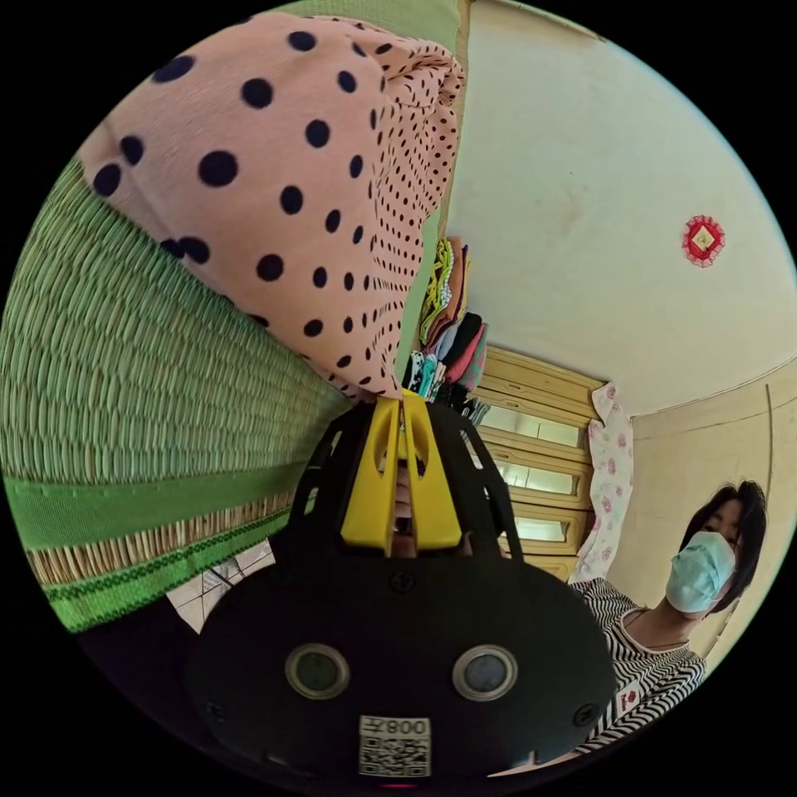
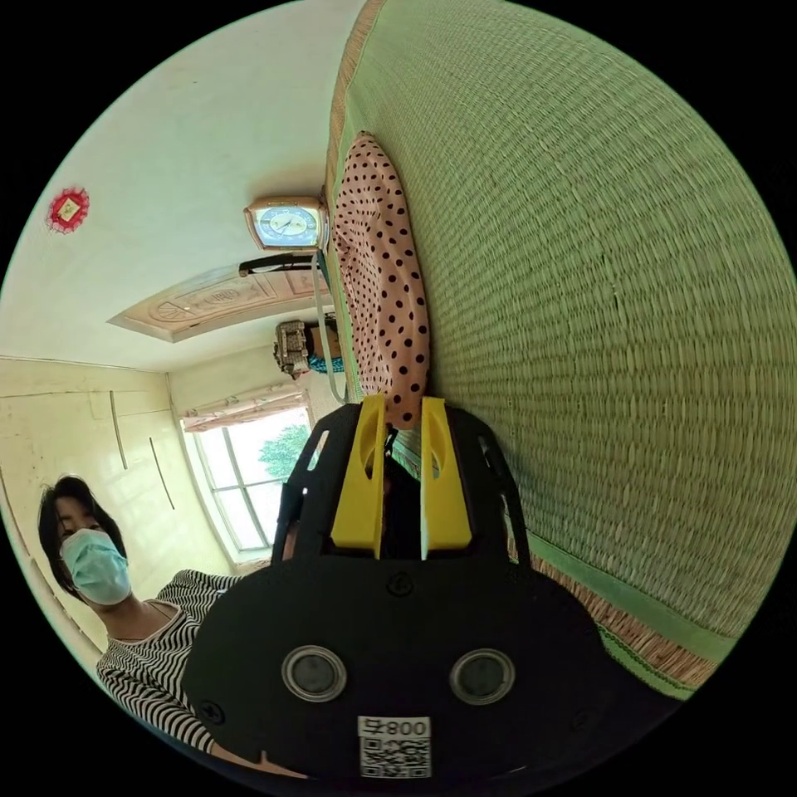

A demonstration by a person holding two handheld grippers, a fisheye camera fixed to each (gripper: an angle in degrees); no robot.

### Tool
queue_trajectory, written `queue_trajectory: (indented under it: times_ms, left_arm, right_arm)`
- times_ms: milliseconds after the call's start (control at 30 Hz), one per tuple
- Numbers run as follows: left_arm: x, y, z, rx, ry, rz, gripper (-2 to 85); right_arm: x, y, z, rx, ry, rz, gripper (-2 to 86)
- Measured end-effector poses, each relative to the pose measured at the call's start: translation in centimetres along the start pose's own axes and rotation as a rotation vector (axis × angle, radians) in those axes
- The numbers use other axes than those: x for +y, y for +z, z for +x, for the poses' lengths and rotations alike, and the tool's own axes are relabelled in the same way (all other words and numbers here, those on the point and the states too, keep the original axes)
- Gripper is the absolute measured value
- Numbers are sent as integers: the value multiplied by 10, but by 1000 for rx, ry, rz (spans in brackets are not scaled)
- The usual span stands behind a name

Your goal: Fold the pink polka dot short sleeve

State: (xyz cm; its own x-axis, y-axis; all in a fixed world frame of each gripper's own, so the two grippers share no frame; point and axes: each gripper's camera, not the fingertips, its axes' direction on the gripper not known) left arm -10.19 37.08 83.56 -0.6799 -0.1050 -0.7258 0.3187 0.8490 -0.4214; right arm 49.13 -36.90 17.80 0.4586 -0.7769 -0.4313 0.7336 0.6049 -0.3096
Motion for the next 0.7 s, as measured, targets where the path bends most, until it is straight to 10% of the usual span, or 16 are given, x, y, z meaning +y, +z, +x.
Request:
queue_trajectory:
  times_ms: [700]
  left_arm:
    - [22, -130, -14, 91, -66, 289, 99]
  right_arm:
    - [-25, -46, -91, -100, -143, -78, 9]
